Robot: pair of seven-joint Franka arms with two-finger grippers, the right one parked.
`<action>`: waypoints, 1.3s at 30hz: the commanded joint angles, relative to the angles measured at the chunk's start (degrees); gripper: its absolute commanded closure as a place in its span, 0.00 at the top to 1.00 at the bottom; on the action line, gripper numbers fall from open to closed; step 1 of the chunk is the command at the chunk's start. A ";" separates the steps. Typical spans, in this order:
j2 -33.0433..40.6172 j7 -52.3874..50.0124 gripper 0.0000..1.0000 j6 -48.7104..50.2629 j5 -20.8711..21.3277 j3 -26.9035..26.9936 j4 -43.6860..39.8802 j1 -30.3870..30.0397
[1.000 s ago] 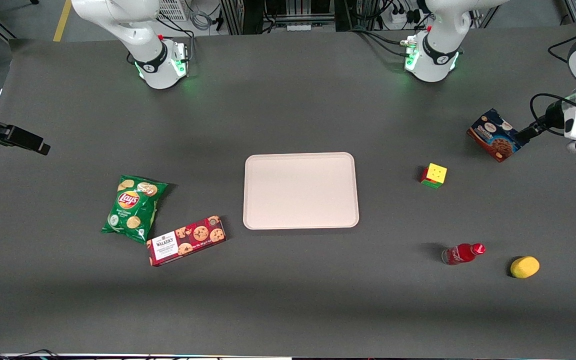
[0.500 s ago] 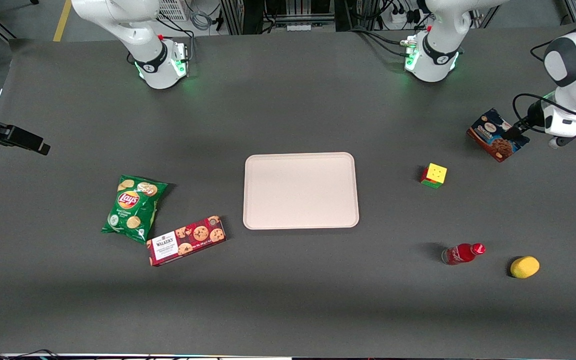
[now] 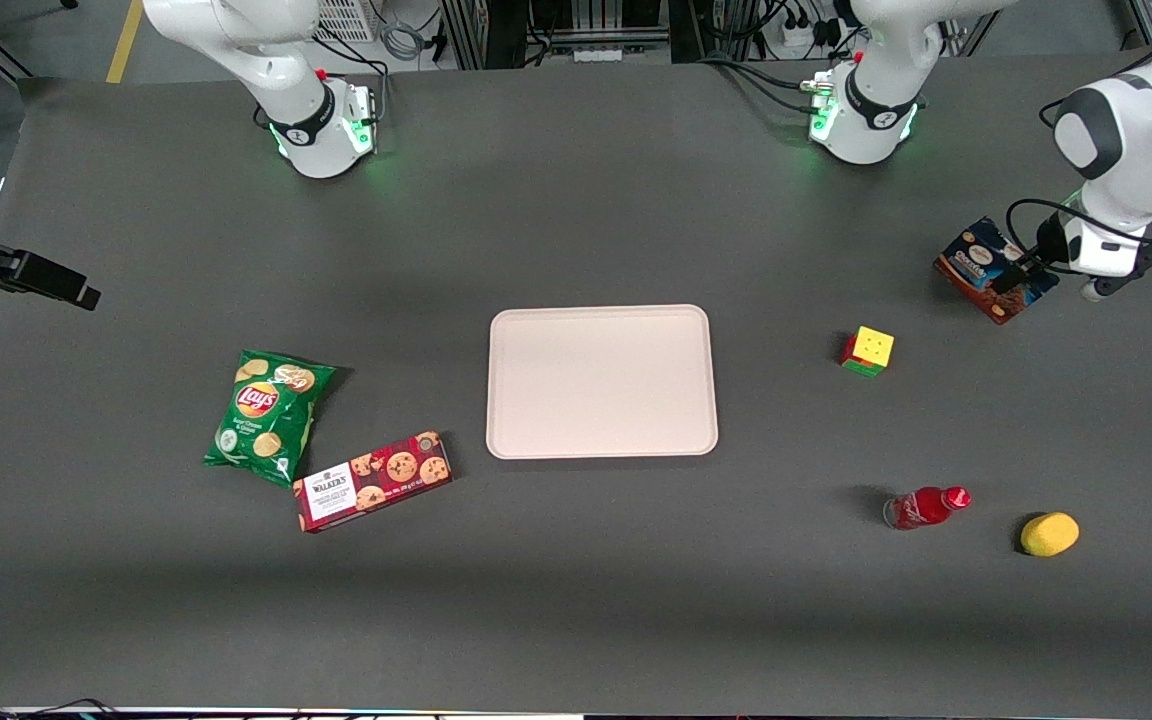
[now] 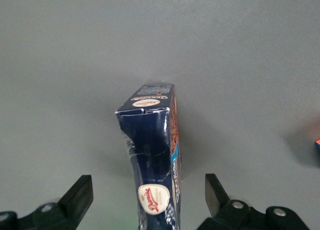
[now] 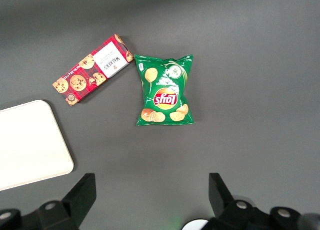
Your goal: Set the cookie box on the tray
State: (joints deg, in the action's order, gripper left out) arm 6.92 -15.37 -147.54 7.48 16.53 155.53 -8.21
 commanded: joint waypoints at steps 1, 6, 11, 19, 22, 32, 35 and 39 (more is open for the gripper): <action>-1.03 -0.54 1.00 -4.07 0.08 0.26 1.97 -0.50; -1.03 -0.54 1.00 -4.07 0.08 0.26 2.59 -0.50; -1.11 -0.54 0.91 -4.24 0.08 0.26 2.76 -0.50; -1.47 -0.98 0.49 -4.15 0.08 0.26 2.76 -0.41; -1.47 -1.07 0.38 -4.15 0.08 0.26 2.76 -0.41; -1.20 -3.53 0.15 -3.37 0.08 -0.36 2.24 0.12; -0.68 -3.35 0.10 -1.79 0.08 -0.44 0.92 0.12; 0.55 -3.27 0.10 3.91 0.08 -1.23 -2.50 0.29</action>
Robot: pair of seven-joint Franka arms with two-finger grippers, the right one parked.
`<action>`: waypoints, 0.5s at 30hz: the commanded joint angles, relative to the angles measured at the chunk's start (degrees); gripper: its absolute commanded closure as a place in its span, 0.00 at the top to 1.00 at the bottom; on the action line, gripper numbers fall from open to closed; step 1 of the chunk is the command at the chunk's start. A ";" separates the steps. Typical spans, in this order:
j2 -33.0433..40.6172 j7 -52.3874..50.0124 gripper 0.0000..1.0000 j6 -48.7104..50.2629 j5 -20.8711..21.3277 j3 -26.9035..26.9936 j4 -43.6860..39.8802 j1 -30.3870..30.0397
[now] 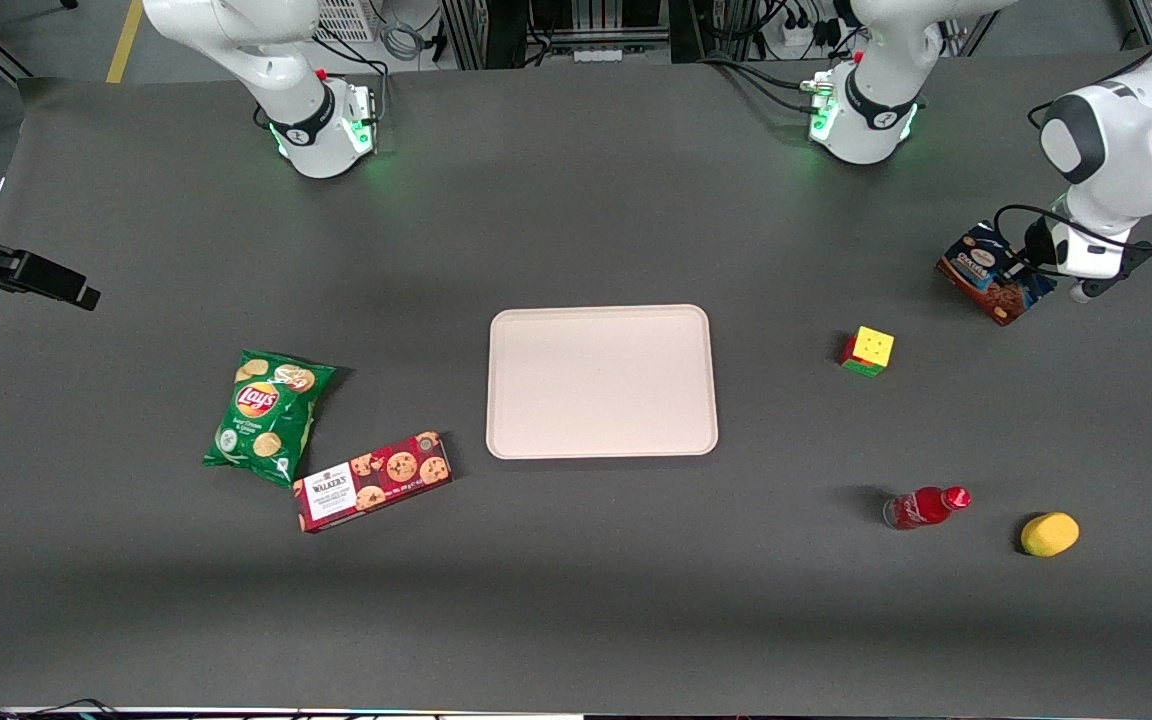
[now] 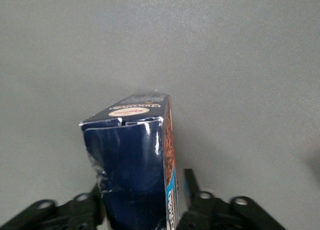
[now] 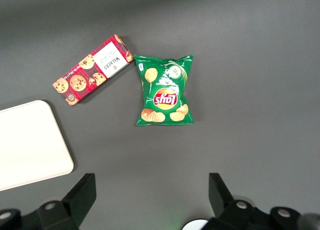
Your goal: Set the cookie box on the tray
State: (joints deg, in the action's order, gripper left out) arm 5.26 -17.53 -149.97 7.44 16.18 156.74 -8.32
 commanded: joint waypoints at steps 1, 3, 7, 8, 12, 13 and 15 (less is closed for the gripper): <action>2.38 -1.11 0.11 8.62 0.03 -1.15 -5.11 0.41; 2.56 -1.02 0.11 14.06 0.03 -1.50 -8.71 0.41; 3.00 -0.40 0.10 26.54 -2.51 -3.34 -17.06 0.67; 3.35 -0.32 0.10 29.71 -3.21 -4.30 -19.34 0.59; 4.75 -0.32 0.10 41.05 -3.83 -6.16 -27.25 0.59; 4.93 -0.40 0.10 43.51 -3.83 -6.42 -29.36 0.67; 5.11 -0.40 0.10 48.78 -4.01 -7.64 -34.10 0.67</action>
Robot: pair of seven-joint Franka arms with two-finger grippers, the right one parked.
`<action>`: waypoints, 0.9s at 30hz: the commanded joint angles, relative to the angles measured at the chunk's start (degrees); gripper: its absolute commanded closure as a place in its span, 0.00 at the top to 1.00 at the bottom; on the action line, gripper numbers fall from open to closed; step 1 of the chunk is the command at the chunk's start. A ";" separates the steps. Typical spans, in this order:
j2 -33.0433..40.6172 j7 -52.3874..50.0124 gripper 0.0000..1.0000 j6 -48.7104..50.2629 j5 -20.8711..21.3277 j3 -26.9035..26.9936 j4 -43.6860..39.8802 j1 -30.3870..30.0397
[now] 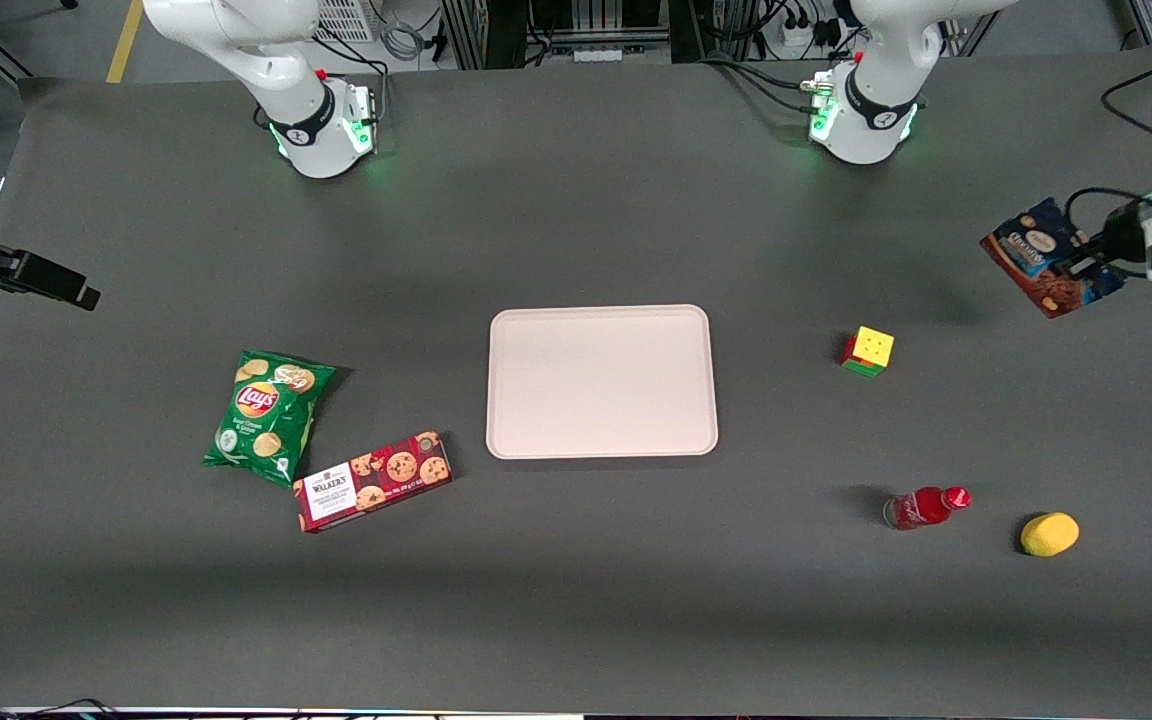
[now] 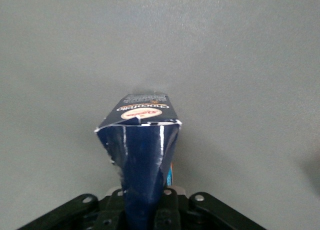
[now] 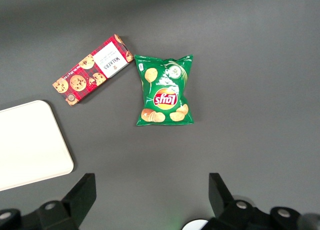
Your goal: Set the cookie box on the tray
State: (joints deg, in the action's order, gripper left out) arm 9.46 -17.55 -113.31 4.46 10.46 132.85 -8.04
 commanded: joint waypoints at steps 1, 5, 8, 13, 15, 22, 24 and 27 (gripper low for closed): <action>0.91 -0.30 0.10 14.67 -1.38 -2.63 -12.68 0.30; 0.73 -0.38 0.10 23.73 -1.99 -4.39 -21.21 0.30; 0.65 -0.30 0.10 27.78 -2.08 -5.27 -25.17 0.30; 0.73 -0.30 0.09 28.67 -4.01 -6.15 -26.41 0.39; 0.73 -0.82 0.09 29.02 -6.20 -7.72 -27.46 0.39; 0.65 -14.07 0.07 29.73 -15.61 -16.85 -30.37 0.39; 0.47 -16.54 0.07 28.42 -16.32 -21.51 -30.46 0.39; -0.05 -18.74 0.04 24.29 -16.32 -28.36 -30.46 0.39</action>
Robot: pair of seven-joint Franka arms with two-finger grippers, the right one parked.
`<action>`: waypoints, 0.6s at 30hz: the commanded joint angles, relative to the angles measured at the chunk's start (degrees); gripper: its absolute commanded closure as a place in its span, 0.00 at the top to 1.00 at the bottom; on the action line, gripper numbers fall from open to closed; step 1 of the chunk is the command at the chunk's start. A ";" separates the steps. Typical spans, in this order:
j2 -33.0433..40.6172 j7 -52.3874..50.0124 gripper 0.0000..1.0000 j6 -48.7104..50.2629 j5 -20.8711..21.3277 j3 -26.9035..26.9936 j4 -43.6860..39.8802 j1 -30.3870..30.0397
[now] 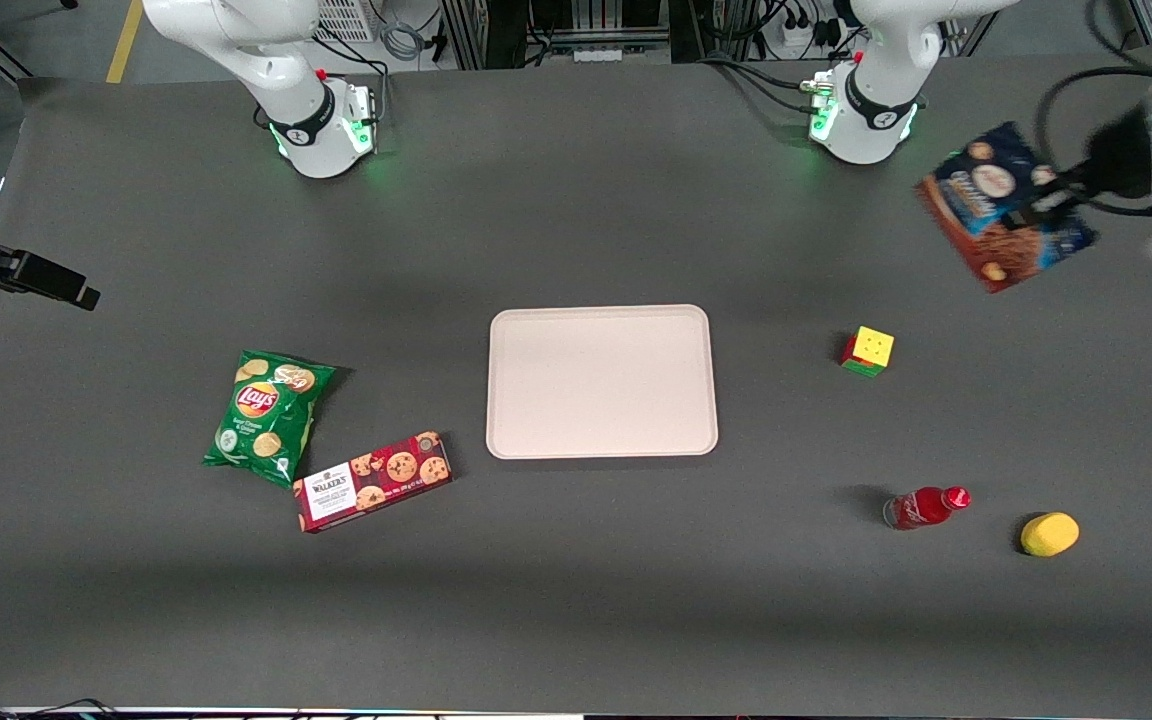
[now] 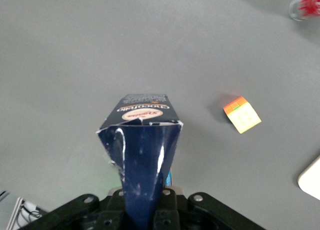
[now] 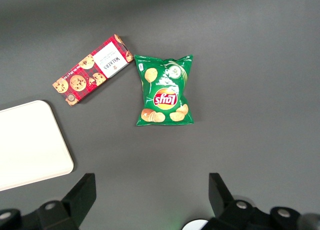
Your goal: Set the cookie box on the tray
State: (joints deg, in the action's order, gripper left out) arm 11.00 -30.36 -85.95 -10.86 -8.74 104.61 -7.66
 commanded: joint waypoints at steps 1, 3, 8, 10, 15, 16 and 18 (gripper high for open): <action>-2.21 -6.98 0.04 -4.56 -0.83 -11.80 -2.30 0.10; -3.52 -9.27 0.04 -7.63 -0.75 -16.38 -2.13 0.11; -7.92 -10.60 0.04 -14.23 -0.13 -25.17 -2.22 0.37; -9.50 -9.81 0.04 -16.16 0.04 -27.03 -2.22 0.37; -14.59 -9.54 0.03 -20.21 3.11 -31.42 -2.74 0.90; -15.73 -9.63 0.03 -21.09 4.51 -32.21 -2.74 0.98; -18.11 -9.72 0.01 -23.19 7.94 -33.88 -2.74 1.25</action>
State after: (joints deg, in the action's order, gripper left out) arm -0.71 -40.30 -106.07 -8.81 -39.39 104.35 -6.87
